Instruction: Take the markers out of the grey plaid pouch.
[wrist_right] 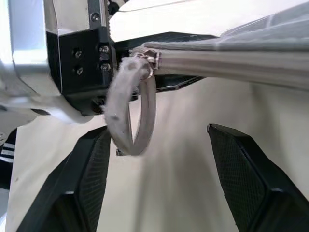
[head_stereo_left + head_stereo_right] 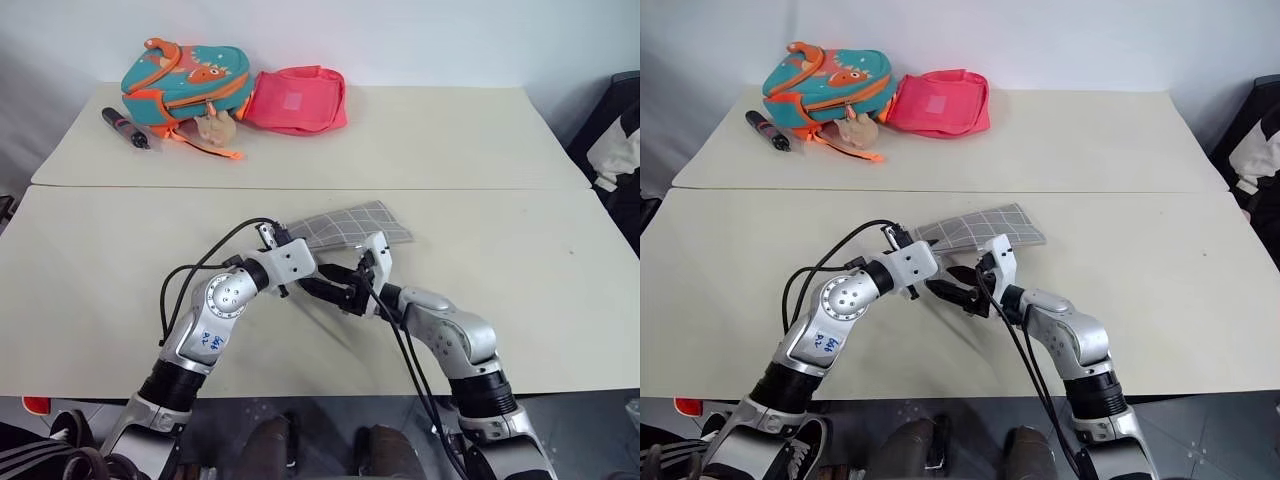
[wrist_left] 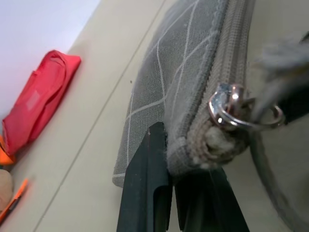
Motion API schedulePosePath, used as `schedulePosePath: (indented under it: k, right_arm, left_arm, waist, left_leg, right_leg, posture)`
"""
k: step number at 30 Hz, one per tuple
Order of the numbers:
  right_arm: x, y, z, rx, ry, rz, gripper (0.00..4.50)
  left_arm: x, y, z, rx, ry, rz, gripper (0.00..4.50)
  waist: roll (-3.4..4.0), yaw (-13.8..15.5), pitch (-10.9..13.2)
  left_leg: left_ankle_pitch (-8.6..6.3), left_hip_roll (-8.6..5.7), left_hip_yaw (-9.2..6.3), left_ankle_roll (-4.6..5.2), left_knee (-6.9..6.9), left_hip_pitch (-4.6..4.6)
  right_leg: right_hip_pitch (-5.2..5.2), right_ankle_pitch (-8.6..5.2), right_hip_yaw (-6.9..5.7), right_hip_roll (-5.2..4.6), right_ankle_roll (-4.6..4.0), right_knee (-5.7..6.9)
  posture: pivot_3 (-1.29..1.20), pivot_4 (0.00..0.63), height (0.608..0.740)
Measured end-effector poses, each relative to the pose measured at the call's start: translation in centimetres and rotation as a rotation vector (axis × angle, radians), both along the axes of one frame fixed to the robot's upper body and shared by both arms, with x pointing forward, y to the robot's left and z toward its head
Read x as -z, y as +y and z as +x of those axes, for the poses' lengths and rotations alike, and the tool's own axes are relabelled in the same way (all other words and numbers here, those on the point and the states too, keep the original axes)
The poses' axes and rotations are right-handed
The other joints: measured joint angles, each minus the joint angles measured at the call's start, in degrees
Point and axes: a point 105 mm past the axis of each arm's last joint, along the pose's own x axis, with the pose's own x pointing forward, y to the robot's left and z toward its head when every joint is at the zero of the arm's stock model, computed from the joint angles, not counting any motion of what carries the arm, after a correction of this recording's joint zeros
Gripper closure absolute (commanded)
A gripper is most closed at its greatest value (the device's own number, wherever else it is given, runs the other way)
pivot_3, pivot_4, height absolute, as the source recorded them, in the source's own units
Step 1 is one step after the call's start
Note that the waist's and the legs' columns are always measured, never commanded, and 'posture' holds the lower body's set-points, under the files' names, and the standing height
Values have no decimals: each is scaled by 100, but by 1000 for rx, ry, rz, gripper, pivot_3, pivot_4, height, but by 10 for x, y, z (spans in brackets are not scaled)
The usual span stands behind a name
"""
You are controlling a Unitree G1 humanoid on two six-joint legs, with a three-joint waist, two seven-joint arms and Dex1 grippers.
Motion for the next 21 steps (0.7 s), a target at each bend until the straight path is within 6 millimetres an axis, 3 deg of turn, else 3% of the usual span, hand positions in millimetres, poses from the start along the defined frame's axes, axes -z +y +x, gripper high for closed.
schedulePosePath:
  k: [2,10,21]
  right_arm:
    - [-5,2,2,-5,-18,1,1837]
    - [0,1,-1,-38,-27,-40,4492]
    - [1,-30,6,15,-49,-92,4492]
  left_arm:
    - [-1,-1,0,3,-3,-2,4500]
    - [0,0,-1,-3,3,-3,4500]
    - [0,1,-3,0,4,6,4500]
  waist:
    - [0,0,0]
    - [0,2,0]
    - [0,5,0]
  left_leg:
    - [0,0,0,0,-1,0]
    - [0,-1,0,0,-2,0]
    - [-1,0,0,0,-1,0]
  right_leg:
    - [-1,0,0,0,0,1]
    - [-1,0,0,0,0,0]
    - [0,0,0,-1,0,-1]
  posture:
    - [0,150,740]
    - [0,150,740]
    - [0,150,740]
